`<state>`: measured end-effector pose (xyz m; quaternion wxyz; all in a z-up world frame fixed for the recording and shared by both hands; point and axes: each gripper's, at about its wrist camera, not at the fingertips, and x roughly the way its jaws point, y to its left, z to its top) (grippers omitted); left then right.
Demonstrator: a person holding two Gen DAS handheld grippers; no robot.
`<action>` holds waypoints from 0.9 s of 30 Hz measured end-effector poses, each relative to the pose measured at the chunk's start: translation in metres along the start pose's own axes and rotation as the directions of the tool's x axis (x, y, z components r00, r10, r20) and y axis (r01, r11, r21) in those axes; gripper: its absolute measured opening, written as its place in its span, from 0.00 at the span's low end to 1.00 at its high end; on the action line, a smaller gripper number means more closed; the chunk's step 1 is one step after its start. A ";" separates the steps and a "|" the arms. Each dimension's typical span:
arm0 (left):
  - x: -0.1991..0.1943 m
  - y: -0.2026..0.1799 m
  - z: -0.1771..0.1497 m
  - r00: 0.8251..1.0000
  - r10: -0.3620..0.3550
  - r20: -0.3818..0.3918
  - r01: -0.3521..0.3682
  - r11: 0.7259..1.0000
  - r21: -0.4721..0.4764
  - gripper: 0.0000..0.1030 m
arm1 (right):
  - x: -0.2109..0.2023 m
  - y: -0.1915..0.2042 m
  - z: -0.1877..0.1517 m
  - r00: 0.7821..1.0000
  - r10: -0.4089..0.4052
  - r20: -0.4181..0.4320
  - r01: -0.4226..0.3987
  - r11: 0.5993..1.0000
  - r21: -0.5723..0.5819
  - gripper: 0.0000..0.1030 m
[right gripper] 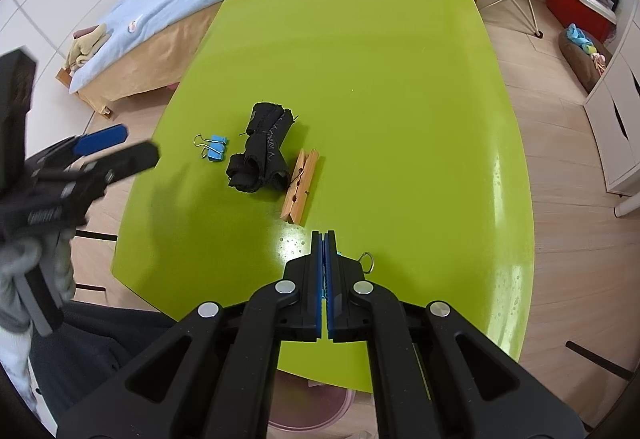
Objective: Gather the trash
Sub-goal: 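Grasp the blue binder clip with the left tool while the right tool holds the teal clip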
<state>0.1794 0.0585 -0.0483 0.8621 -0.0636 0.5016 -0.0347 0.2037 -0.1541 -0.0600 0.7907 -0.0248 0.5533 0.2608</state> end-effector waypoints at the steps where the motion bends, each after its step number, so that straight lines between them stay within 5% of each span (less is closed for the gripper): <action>1: 0.004 0.003 0.003 1.000 -0.004 -0.009 0.004 1.000 -0.013 0.92 | -0.001 0.000 0.000 1.000 -0.001 0.002 0.001 1.000 -0.001 0.01; 5: 0.018 0.009 0.008 0.999 -0.020 -0.045 0.017 0.999 -0.048 0.90 | -0.001 -0.001 0.000 1.000 -0.003 0.004 0.003 1.000 -0.003 0.01; 18: 0.048 0.011 0.008 0.988 -0.105 -0.117 0.089 0.987 -0.133 0.34 | -0.001 -0.005 -0.003 1.000 -0.001 0.002 0.001 1.000 -0.001 0.01; 22: 0.052 0.012 0.008 0.986 -0.113 -0.122 0.094 0.985 -0.145 0.06 | -0.001 -0.008 -0.004 1.000 0.001 0.001 -0.001 1.000 -0.003 0.01; 27: 0.049 0.009 0.007 0.989 -0.105 -0.107 0.091 0.987 -0.132 0.00 | -0.002 -0.006 -0.003 1.000 0.002 0.008 -0.002 1.000 -0.005 0.01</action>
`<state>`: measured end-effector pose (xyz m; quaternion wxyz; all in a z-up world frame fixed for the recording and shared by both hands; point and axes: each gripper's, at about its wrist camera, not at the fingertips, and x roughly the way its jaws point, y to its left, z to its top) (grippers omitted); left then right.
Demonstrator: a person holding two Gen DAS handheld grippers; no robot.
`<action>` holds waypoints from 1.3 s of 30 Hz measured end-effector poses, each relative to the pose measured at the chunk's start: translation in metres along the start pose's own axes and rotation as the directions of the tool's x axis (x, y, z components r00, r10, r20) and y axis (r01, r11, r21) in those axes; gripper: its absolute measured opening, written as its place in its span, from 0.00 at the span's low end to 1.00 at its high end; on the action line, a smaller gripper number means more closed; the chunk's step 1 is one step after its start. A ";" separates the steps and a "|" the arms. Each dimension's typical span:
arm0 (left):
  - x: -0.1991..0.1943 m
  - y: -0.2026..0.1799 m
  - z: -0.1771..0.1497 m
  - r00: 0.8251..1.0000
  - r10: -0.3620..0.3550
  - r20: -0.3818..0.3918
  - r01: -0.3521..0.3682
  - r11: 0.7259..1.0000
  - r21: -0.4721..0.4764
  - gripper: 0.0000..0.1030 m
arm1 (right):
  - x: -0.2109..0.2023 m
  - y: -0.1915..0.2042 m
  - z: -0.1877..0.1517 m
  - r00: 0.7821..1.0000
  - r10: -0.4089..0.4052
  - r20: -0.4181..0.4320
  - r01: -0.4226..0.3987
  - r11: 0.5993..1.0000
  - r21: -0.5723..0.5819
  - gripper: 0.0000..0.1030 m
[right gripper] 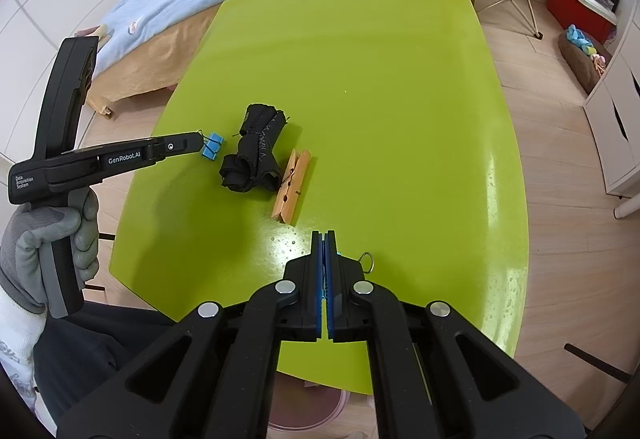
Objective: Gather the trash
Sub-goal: 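Grasp the blue binder clip with the left tool while the right tool holds the teal clip, then carry both binder clips over the wastebasket and open both tools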
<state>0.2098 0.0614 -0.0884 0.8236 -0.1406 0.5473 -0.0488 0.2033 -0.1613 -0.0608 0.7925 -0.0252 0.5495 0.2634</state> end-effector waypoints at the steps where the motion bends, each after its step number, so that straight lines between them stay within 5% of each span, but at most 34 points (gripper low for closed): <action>1: -0.001 0.000 0.000 1.000 0.002 0.004 -0.002 1.000 0.007 0.00 | -0.001 0.001 0.000 1.000 0.002 0.003 -0.002 1.000 -0.003 0.01; 15: -0.047 -0.031 -0.036 0.990 0.091 0.107 -0.114 0.967 0.229 0.00 | -0.021 0.024 -0.012 0.999 -0.004 0.045 0.007 0.998 -0.066 0.01; 29: -0.108 -0.059 -0.107 0.980 0.007 0.197 -0.070 0.947 0.315 0.00 | -0.061 0.062 -0.048 0.992 0.021 0.126 0.000 0.986 -0.166 0.01; 39: -0.118 -0.073 -0.156 0.981 -0.021 0.193 -0.049 0.935 0.351 0.00 | -0.088 0.083 -0.093 0.988 0.050 0.144 -0.016 0.973 -0.229 0.01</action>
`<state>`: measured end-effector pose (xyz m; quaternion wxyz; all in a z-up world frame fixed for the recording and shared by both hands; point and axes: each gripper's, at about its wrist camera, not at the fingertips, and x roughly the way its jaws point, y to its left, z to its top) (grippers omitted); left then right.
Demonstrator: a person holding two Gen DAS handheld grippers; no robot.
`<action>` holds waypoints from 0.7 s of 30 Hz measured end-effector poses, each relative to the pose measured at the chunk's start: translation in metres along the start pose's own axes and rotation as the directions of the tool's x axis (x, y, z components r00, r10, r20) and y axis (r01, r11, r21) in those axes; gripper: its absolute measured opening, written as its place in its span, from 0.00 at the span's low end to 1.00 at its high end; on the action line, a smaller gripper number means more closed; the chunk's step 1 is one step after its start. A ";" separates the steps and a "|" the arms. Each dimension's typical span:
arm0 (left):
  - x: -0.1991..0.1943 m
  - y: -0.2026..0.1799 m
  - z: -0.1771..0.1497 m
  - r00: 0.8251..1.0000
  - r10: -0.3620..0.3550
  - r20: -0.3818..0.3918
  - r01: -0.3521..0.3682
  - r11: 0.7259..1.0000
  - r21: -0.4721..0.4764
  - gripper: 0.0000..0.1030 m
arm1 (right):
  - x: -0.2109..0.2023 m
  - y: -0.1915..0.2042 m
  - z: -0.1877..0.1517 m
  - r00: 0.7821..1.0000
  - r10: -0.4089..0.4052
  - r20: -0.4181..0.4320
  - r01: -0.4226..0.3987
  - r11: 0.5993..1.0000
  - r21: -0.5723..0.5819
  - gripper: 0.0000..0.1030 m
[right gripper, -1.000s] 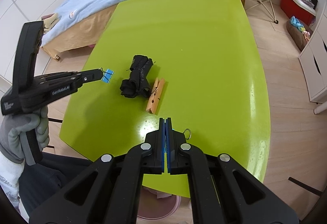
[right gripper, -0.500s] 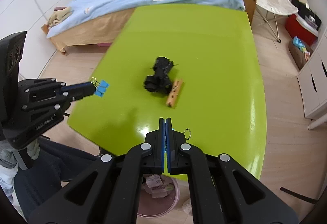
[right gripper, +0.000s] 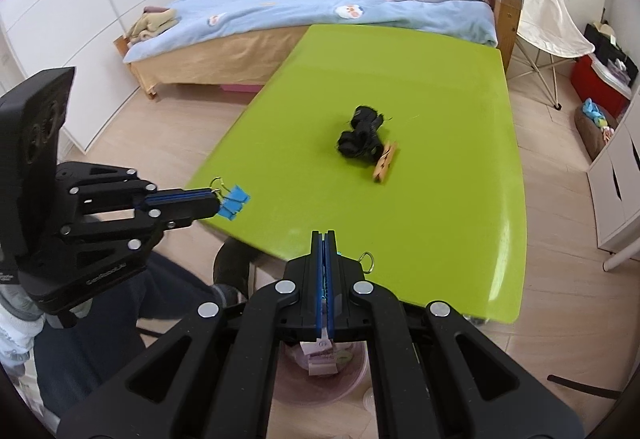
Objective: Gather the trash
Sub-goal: 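Carry both binder clips over the wastebasket and open both tools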
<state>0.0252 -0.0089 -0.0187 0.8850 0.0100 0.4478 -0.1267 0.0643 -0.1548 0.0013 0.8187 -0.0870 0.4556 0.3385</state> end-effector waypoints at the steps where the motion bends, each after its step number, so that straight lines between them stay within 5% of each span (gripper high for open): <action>1: -0.002 -0.001 -0.003 1.000 -0.004 -0.001 0.004 1.000 -0.002 0.00 | -0.002 0.003 -0.004 1.000 0.004 -0.002 -0.004 1.000 -0.005 0.01; 21: -0.032 -0.021 -0.048 0.998 -0.064 -0.012 0.064 0.998 -0.008 0.00 | -0.013 0.030 -0.073 0.998 0.045 -0.050 -0.045 0.999 -0.001 0.01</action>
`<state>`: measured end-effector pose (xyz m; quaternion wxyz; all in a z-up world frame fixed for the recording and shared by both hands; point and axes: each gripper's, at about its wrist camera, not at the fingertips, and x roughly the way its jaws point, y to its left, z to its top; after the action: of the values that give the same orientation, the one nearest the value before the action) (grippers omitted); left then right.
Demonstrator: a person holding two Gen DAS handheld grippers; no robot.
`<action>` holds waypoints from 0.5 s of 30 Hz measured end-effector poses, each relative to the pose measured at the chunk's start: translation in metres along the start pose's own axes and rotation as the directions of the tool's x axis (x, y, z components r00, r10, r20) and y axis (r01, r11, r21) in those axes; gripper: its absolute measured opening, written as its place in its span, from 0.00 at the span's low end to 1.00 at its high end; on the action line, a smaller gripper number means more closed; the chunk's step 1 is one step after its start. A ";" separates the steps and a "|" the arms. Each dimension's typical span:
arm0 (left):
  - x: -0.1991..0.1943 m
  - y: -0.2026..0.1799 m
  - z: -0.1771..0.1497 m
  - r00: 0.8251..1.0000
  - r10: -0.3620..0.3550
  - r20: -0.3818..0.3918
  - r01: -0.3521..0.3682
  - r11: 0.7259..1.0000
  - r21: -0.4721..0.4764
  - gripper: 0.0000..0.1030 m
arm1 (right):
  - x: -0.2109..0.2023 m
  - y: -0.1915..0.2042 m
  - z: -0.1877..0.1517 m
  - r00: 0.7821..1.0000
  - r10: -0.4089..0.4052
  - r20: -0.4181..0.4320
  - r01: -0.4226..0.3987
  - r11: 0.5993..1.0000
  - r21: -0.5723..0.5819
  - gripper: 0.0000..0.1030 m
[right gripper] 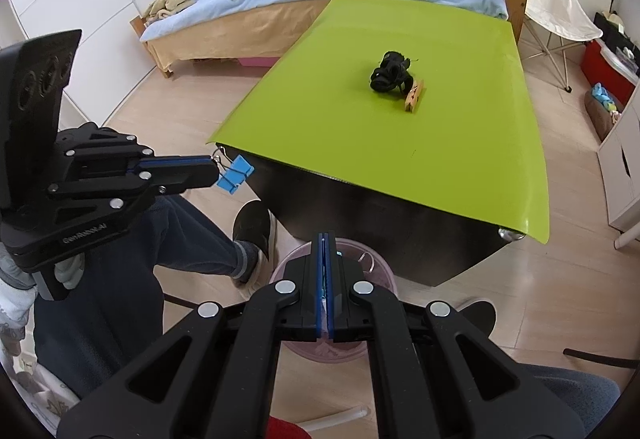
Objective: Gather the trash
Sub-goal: 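Carry both binder clips over the wastebasket and open both tools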
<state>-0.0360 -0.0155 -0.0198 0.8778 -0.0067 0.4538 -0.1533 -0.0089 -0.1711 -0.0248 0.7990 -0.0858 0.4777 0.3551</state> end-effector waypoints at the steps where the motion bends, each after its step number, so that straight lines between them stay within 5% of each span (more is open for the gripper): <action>1: -0.001 -0.001 0.000 1.000 0.000 0.002 0.000 1.000 0.002 0.00 | 0.001 0.000 -0.001 1.000 0.006 -0.003 -0.006 1.000 0.001 0.01; 7: -0.003 -0.001 0.000 1.000 -0.005 0.004 0.005 1.000 0.008 0.00 | 0.002 0.001 -0.003 1.000 0.018 -0.010 -0.018 1.000 -0.005 0.07; 10: -0.004 -0.002 -0.001 1.000 -0.005 0.003 0.005 1.000 0.009 0.00 | -0.001 -0.002 -0.003 1.000 -0.006 0.003 0.006 1.000 0.008 0.58; 15: -0.002 -0.005 -0.002 1.000 -0.021 -0.010 0.021 1.000 0.013 0.00 | -0.010 -0.009 -0.003 0.999 -0.037 0.033 0.036 0.999 0.036 0.88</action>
<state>-0.0405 -0.0199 -0.0188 0.8740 -0.0049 0.4570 -0.1654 -0.0080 -0.1834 -0.0198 0.8147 -0.0743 0.4686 0.3334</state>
